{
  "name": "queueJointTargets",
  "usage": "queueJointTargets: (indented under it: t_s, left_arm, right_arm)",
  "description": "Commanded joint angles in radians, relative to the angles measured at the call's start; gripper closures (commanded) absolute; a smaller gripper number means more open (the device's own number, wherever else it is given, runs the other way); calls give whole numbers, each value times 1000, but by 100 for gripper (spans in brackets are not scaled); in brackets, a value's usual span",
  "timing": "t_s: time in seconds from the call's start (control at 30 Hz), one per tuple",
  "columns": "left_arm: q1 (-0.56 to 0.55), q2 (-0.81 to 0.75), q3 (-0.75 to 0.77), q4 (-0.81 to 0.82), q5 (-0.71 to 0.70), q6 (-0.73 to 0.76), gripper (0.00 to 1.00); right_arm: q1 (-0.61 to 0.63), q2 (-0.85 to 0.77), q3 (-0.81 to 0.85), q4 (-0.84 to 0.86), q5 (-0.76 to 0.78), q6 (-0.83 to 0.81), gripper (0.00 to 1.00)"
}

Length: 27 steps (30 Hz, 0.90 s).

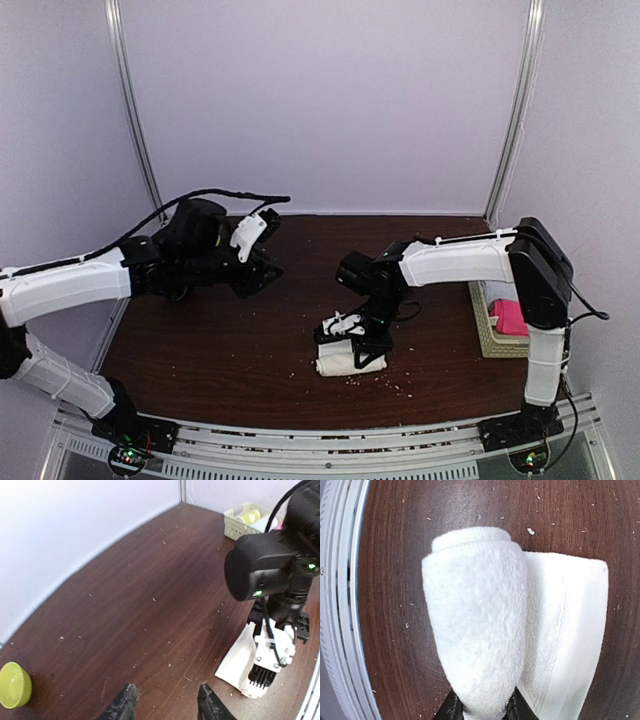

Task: Roll the towels
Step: Roll the towel at the center of the board.

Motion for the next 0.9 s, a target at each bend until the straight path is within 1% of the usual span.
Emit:
queueJointTargets:
  t_s: [0.0, 0.07, 0.13, 0.17, 0.2, 0.23, 0.27, 0.3, 0.33, 0.37, 0.43, 0.5, 0.57, 0.67, 0.77, 0.87]
  left_arm:
    - [-18, -187, -152, 295, -195, 124, 48]
    - [-14, -236, -218, 383, -210, 137, 21]
    - [-9, -240, -245, 436, -218, 138, 6]
    - [-7, -232, -239, 432, -211, 147, 4]
    - [-7, -218, -221, 408, -178, 168, 6]
    - [-8, -203, -196, 371, -105, 205, 10]
    - [-10, -188, -175, 334, -27, 238, 18]
    - [-17, -171, -149, 290, 35, 258, 24]
    - [-38, -158, -133, 264, 52, 269, 28]
    - [-75, -150, -129, 256, 18, 277, 30]
    - [-177, -138, -151, 266, -75, 327, 30]
    - [-293, -108, -167, 278, -118, 395, 27]
    - [-355, -40, -145, 250, -135, 439, 25]
    - [-402, 123, -51, 149, -209, 432, 25]
    - [-438, 250, 3, 133, -286, 431, 25]
    - [-446, 354, 49, 130, -325, 439, 26]
  right_arm:
    - [-69, 169, 89, -181, -88, -40, 76]
    - [-97, 231, 154, -236, -121, -65, 75]
    - [-121, 286, 212, -297, -156, -79, 75]
    - [-133, 313, 234, -314, -171, -80, 75]
    - [-144, 335, 254, -324, -183, -77, 75]
    - [-155, 349, 269, -331, -194, -74, 75]
    - [-162, 362, 280, -340, -203, -73, 76]
    - [-167, 373, 289, -349, -210, -76, 75]
    - [-171, 383, 297, -359, -216, -81, 75]
    - [-174, 393, 308, -370, -221, -86, 75]
    - [-180, 413, 321, -383, -228, -89, 75]
    - [-183, 421, 324, -374, -236, -82, 75]
    - [-183, 427, 325, -371, -245, -82, 75]
    - [-184, 429, 325, -366, -251, -81, 75]
    - [-186, 429, 320, -366, -255, -80, 75]
    - [-187, 424, 314, -365, -254, -82, 75]
